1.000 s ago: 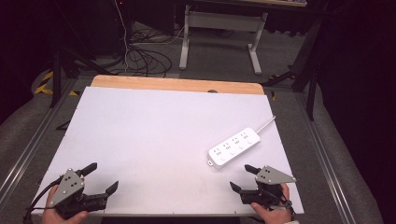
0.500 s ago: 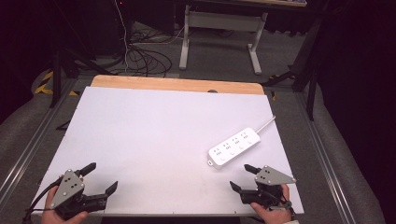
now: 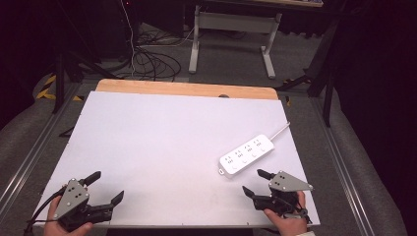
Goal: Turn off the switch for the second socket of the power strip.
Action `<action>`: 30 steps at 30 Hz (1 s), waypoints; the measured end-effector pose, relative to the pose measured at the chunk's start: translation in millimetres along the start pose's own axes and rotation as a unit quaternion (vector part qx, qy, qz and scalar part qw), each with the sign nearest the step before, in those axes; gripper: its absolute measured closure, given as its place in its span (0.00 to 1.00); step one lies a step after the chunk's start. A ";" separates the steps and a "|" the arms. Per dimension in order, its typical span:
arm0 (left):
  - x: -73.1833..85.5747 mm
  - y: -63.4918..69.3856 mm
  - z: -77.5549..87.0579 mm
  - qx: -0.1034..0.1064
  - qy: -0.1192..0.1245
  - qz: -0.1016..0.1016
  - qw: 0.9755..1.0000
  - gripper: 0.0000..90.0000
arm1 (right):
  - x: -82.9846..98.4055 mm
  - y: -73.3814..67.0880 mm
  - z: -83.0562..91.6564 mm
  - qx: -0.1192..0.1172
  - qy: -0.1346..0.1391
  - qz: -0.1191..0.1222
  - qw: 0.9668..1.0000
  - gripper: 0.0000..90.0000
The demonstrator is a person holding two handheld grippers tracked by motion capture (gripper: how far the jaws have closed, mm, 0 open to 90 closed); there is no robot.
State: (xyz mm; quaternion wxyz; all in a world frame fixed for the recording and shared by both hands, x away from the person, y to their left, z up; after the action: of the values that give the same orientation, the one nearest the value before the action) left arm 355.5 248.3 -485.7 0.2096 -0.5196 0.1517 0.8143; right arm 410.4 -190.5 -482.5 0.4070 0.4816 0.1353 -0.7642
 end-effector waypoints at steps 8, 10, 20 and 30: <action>0.4 -0.5 0.6 -0.001 -0.001 0.001 1.000 0.11 | -13.3 3.8 -2.4 0.002 0.001 0.004 1.000 0.31; 0.6 -0.3 0.2 -0.002 -0.001 0.002 1.000 0.11 | -15.7 5.8 -2.3 0.003 0.002 0.002 1.000 0.31; 1.1 -0.4 0.1 -0.003 -0.003 0.003 1.000 0.11 | -24.6 9.4 -4.2 0.005 0.004 0.002 1.000 0.33; 1.5 -1.4 0.2 -0.006 -0.006 0.001 1.000 0.11 | -30.7 18.7 -1.5 0.024 0.004 -0.003 1.000 0.46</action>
State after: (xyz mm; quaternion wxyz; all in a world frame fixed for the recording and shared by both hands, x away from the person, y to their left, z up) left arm 355.5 249.9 -487.0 0.2071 -0.5159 0.1462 0.8183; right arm 431.7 -186.3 -453.9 0.3924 0.4944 0.1199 -0.7663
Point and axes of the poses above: each handheld gripper's, and its own axes: z roughly backward along the jaws, x roughly out of its underside, y roughly to its right, the point moved 7 cm from there along -z, roughly forward along the jaws, and after that the axes turned 6 degrees about z, right-handed, at the moved point
